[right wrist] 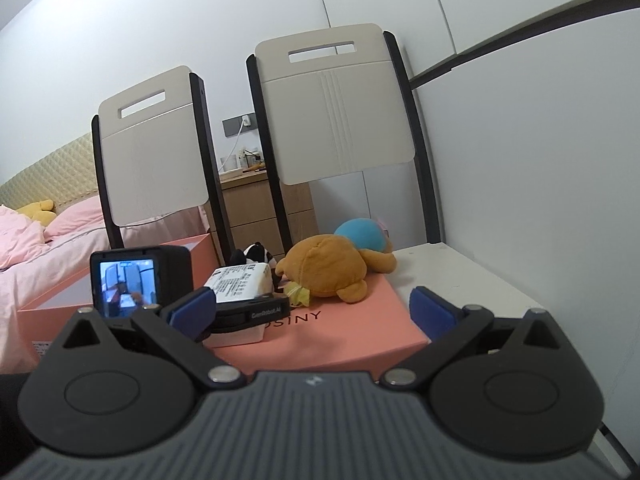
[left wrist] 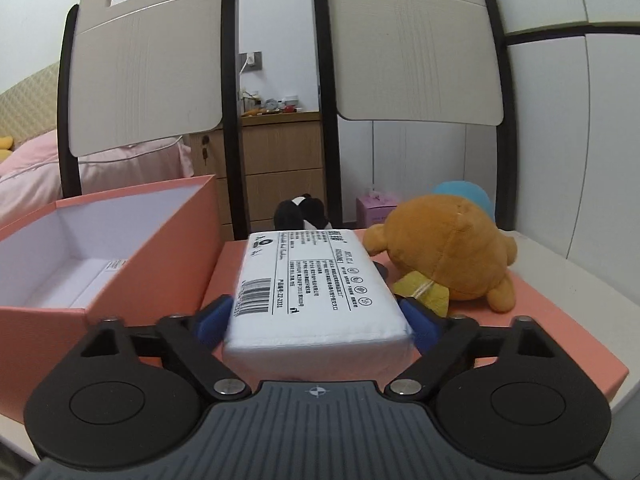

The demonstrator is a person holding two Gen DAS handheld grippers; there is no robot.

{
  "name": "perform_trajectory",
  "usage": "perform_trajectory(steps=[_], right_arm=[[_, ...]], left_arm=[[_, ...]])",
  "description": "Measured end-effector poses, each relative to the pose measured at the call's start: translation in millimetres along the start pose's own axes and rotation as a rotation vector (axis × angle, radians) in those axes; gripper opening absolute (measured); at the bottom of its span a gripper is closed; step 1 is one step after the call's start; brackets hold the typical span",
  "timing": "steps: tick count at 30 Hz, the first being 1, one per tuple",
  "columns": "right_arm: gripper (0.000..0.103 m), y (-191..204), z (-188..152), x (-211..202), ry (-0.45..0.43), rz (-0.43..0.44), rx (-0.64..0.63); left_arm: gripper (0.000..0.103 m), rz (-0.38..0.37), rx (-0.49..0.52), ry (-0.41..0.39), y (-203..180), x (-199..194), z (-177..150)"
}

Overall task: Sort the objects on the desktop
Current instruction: 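Carry the white tissue pack with the left tool into the open box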

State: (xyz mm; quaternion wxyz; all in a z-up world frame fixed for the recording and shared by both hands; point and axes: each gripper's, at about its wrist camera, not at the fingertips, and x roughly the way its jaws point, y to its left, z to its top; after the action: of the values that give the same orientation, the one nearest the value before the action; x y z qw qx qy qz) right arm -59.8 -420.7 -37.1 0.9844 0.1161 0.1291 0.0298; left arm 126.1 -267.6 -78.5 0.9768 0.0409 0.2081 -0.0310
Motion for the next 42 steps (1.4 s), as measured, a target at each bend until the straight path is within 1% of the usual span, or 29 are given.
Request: perform_trajectory(steps=[3, 6, 13, 17, 18, 20, 25, 29, 31, 33, 36, 39, 42], right_arm=[[0.103, 3, 0, 2, 0.009, 0.001, -0.006], [0.103, 6, 0, 4, 0.015, -0.007, -0.010], [0.103, 14, -1, 7, 0.027, -0.009, -0.024], [0.103, 20, -1, 12, 0.032, -0.009, -0.026], [0.103, 22, -1, 14, 0.034, -0.004, -0.022], [0.103, 26, 0, 18, 0.041, 0.021, -0.010], [0.103, 42, 2, 31, 0.066, 0.083, 0.014], [0.103, 60, 4, 48, 0.094, 0.117, 0.022], [0.103, 69, 4, 58, 0.112, 0.134, 0.024], [0.103, 80, 4, 69, 0.136, 0.149, 0.022], [0.103, 93, 2, 84, 0.173, 0.191, 0.034], [0.103, 101, 1, 96, 0.195, 0.229, 0.047], [0.103, 104, 1, 106, 0.216, 0.258, 0.059]], left_arm=[[0.085, -0.019, -0.022, 0.012, 7, -6, 3], [0.084, -0.088, -0.059, 0.017, 19, -19, 12], [0.084, -0.242, -0.113, -0.020, 58, -68, 50], [0.084, -0.293, -0.125, -0.068, 88, -92, 73], [0.084, -0.303, -0.136, -0.069, 99, -96, 80], [0.084, -0.292, -0.136, -0.071, 117, -99, 95], [0.084, -0.218, -0.129, -0.084, 171, -99, 122], [0.084, -0.145, -0.142, -0.089, 213, -82, 136], [0.084, -0.111, -0.146, -0.075, 233, -67, 142], [0.084, -0.088, -0.147, -0.034, 250, -45, 148], [0.084, -0.050, -0.167, 0.049, 271, -5, 151], [0.084, 0.002, -0.146, 0.097, 286, 33, 150], [0.084, 0.042, -0.128, 0.149, 292, 69, 145]])
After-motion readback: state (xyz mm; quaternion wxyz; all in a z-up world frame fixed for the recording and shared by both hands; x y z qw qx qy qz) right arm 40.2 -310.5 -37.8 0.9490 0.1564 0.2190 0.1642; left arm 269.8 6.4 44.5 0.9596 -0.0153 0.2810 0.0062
